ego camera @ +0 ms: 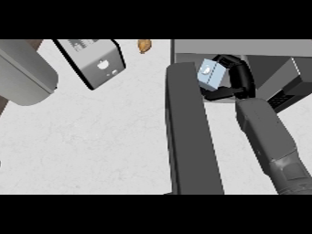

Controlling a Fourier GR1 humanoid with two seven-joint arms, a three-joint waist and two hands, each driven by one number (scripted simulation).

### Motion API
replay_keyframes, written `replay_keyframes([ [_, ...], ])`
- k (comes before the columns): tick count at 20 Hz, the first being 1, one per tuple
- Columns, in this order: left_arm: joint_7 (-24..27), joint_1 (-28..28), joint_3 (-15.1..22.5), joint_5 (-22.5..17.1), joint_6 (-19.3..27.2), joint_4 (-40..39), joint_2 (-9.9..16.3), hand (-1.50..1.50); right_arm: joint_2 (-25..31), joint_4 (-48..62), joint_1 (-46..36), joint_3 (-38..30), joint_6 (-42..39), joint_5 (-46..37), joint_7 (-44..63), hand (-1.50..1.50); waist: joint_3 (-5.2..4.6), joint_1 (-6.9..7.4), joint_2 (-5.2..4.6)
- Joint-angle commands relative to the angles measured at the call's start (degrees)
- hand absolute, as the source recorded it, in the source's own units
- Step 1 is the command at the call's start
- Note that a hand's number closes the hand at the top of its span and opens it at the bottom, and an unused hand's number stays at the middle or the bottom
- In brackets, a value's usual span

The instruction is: Pick up the milk, place it into the microwave and close the microwave

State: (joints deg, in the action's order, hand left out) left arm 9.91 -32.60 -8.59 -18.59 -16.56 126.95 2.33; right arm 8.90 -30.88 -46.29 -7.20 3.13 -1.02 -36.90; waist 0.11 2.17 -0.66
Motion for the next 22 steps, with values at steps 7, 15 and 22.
replay_keyframes([
  [7,1.6,2.1,1.1,1.5,-1.8,-1.9,-0.2,-1.50,3.9,15.3,-13.0,-3.4,4.2,-2.2,-4.3,1.50,0.03,2.97,-1.24],
  [15,1.7,5.2,1.5,1.5,-2.6,-5.0,0.4,-1.50,1.2,20.8,-16.7,-2.4,14.8,-5.5,-4.2,1.50,0.00,4.49,-1.98],
  [22,-0.3,8.6,3.4,4.4,-0.5,-3.9,0.1,-1.50,4.5,22.7,-19.0,-6.8,23.9,-2.7,-0.6,1.50,0.15,5.48,-3.43],
])
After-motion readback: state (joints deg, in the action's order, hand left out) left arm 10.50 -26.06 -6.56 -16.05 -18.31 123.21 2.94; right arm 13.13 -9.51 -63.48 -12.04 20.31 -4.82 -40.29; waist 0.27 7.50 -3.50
